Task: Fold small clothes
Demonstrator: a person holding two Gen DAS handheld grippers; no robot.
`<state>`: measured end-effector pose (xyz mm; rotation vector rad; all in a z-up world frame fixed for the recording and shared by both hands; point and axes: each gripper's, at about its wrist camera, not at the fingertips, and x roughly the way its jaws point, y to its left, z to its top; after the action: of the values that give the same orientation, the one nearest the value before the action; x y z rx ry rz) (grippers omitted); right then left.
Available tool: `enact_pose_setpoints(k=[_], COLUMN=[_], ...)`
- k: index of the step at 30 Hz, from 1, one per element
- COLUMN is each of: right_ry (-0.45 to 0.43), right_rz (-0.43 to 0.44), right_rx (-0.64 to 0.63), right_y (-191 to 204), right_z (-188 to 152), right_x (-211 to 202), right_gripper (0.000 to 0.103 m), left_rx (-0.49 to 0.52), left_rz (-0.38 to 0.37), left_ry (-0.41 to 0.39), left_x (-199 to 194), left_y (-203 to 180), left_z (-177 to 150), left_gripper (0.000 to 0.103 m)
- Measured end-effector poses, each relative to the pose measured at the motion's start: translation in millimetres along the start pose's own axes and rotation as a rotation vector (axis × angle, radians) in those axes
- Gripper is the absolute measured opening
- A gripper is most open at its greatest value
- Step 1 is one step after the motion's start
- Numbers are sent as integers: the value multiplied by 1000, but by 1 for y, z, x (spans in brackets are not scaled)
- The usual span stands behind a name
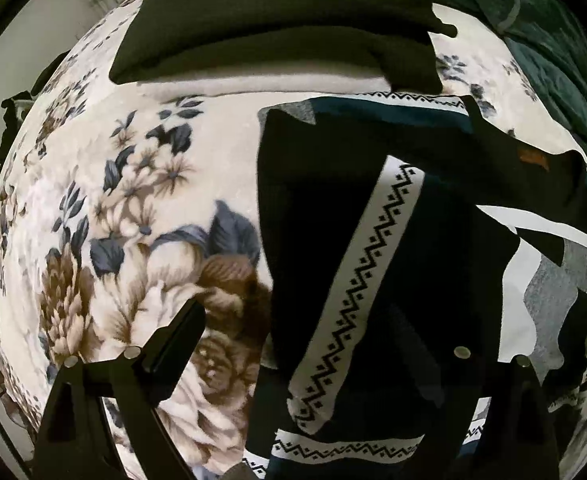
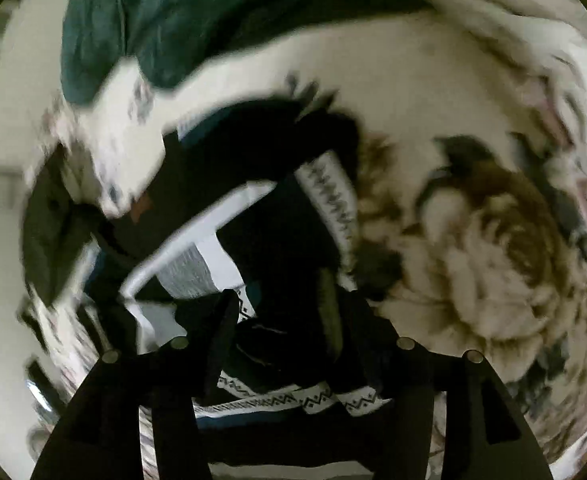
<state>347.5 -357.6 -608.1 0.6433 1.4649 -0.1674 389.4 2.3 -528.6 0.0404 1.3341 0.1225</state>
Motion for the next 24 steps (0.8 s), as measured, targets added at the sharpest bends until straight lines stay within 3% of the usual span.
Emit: enact_pose_setpoints(k=[3,4,8,16,18,21,22,24], right_ry=[-1,-22,-111,-373,-362,-196,-151,-142], right_rz=[-79,-98,-42,45,-11,-161,-180,-155], right_rx=[-21,-24,-27,-205,-233,-194,-156,-71], right_y=[1,-1,-3,38,44,32,24,9], right_z=[-11,-16,-25,-28,-14,15,21,23], right_x=[7,3,-10,-75,-70,-31,-21,-19], right_gripper=[14,4,3,3,3,13,14,21], left_rx=[15,18,8,-44,-52,-66,-66,-60], left_rz=[-2,-3,-10,-25,-21,-21,-22,-22], left_ry=[-1,-2,-9,-19,-17,-8,-6,-12], left_x=[-2,-2,-2,-8,-7,0,1,7], left_y=[-7,-9,-8,1,4,8,8,17], left_z=[-2,-3,-2,2,4,7,7,12], left_gripper=[93,94,93,93,93,93,93,93])
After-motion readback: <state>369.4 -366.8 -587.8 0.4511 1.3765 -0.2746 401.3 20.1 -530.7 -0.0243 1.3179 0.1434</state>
